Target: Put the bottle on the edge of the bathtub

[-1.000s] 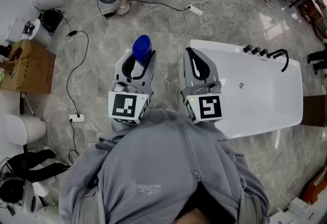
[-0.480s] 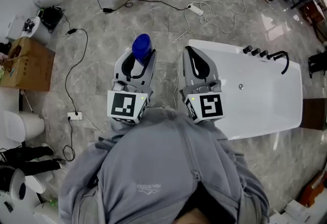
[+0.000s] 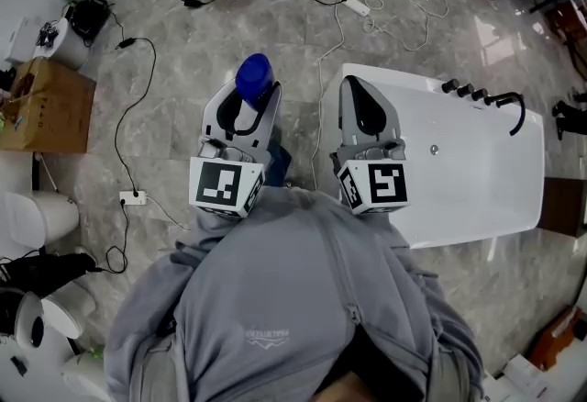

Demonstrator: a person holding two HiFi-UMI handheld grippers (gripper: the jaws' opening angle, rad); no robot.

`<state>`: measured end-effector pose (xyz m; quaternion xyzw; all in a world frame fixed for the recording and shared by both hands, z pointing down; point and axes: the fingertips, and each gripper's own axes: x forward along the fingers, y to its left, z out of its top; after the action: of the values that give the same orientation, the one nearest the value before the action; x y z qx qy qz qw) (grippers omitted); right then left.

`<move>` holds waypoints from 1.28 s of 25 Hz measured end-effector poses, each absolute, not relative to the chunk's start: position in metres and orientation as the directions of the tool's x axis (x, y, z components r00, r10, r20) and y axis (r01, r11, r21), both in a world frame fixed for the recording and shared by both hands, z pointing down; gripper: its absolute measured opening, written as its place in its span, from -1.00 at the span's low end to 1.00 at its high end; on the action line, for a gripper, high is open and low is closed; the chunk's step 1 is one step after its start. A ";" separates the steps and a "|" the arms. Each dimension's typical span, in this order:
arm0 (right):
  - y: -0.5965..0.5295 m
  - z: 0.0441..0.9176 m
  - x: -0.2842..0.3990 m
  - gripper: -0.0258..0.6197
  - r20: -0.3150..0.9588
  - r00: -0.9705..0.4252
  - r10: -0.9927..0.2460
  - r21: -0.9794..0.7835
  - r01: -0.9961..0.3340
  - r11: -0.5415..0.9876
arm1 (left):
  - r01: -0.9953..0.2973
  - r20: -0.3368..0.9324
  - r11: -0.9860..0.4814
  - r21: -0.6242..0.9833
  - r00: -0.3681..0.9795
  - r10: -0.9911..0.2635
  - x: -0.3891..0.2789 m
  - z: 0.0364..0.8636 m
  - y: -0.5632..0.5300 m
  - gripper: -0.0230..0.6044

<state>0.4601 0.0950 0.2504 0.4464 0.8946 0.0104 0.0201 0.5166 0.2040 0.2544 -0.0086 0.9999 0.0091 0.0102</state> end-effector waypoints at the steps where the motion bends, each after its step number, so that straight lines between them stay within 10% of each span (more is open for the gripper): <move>1: 0.098 0.252 0.454 -0.91 -0.025 -0.605 0.796 0.035 0.795 0.606 | -0.020 -0.019 1.000 0.021 -1.000 -0.020 0.511 0.256 0.209 -0.43; 32: 0.245 0.264 0.202 -0.91 0.028 -0.778 0.627 0.034 0.628 0.778 | -0.257 -0.006 0.963 0.078 -0.966 -0.258 0.248 0.268 0.378 -0.43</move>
<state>0.2015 0.2448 0.2645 0.3328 0.9427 0.0206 -0.0076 0.2480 0.3784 0.2679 -0.1299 0.9908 0.0390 -0.0021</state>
